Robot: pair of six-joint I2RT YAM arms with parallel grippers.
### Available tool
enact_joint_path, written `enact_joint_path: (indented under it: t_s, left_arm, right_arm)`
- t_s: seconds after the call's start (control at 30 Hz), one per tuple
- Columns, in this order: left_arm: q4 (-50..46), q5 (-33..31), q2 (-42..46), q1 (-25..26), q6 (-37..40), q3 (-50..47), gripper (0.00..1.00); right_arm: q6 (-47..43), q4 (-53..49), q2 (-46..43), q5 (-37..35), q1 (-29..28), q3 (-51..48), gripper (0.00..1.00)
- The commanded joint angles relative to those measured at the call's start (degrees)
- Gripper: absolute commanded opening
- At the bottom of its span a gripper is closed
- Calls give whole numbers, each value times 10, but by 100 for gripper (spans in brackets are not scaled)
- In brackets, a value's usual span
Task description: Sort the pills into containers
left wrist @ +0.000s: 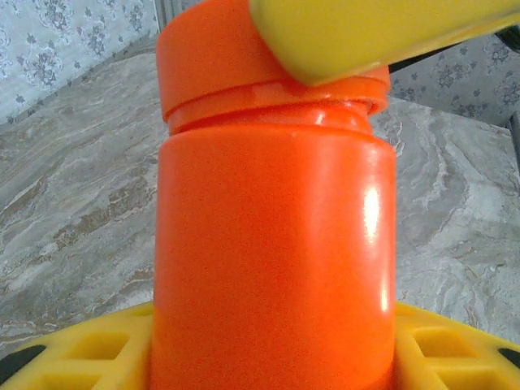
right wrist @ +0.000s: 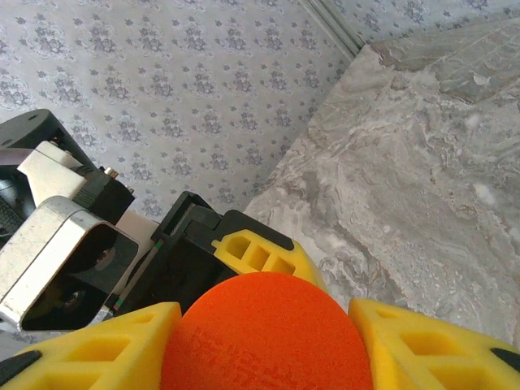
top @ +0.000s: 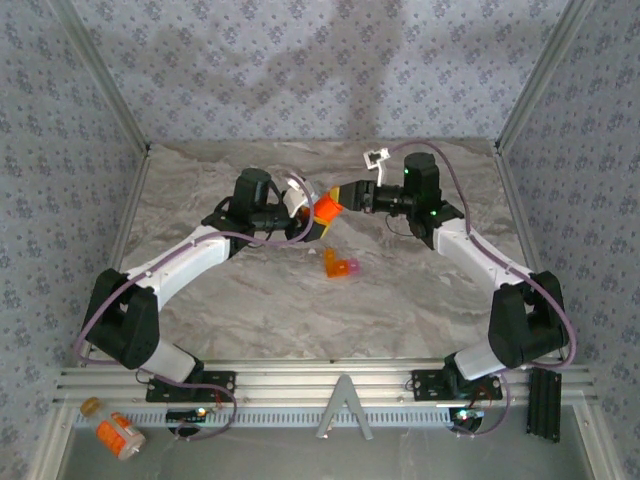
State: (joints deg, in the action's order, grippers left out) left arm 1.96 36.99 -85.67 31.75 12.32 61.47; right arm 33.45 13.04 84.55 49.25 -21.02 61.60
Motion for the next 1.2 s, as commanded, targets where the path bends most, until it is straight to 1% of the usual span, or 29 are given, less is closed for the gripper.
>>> enact_joint_path:
  t_s: [0.0, 0.17, 0.33, 0.4, 0.5, 0.67, 0.77, 0.8, 0.87, 1.07, 1.17]
  left_arm:
    - [20, 33, 10, 6, -1, 15, 0]
    - [24, 24, 11, 6, -1, 14, 0]
    - [21, 21, 11, 6, 3, 15, 0]
    - [29, 10, 16, 6, 0, 10, 0]
    - [45, 5, 23, 4, 0, 0, 0]
    - [37, 15, 21, 3, 0, 4, 0]
    - [25, 34, 20, 1, 2, 9, 0]
    - [19, 40, 18, 0, 3, 13, 0]
    - [10, 48, 15, -2, 6, 17, 0]
    - [-23, 67, 11, -7, 18, 34, 0]
    - [-29, 73, 9, -12, 18, 36, 0]
  right_arm:
    - [48, 69, -3, 15, -12, -10, 52]
    - [76, 97, -12, -9, -17, -30, 46]
    - [73, 84, -15, -17, -13, -30, 40]
    - [80, 79, -19, -29, -12, -33, 36]
    - [86, 103, -28, -25, -13, -43, 35]
    - [32, 121, -57, 21, -7, -57, 36]
    - [-31, 48, -63, 39, -2, -34, 35]
    - [-46, 24, -60, 47, -1, -22, 33]
    - [-54, 9, -53, 63, 2, -7, 30]
    - [-47, -3, -41, 110, 25, 17, 28]
    - [-46, -10, -42, 122, 39, 23, 28]
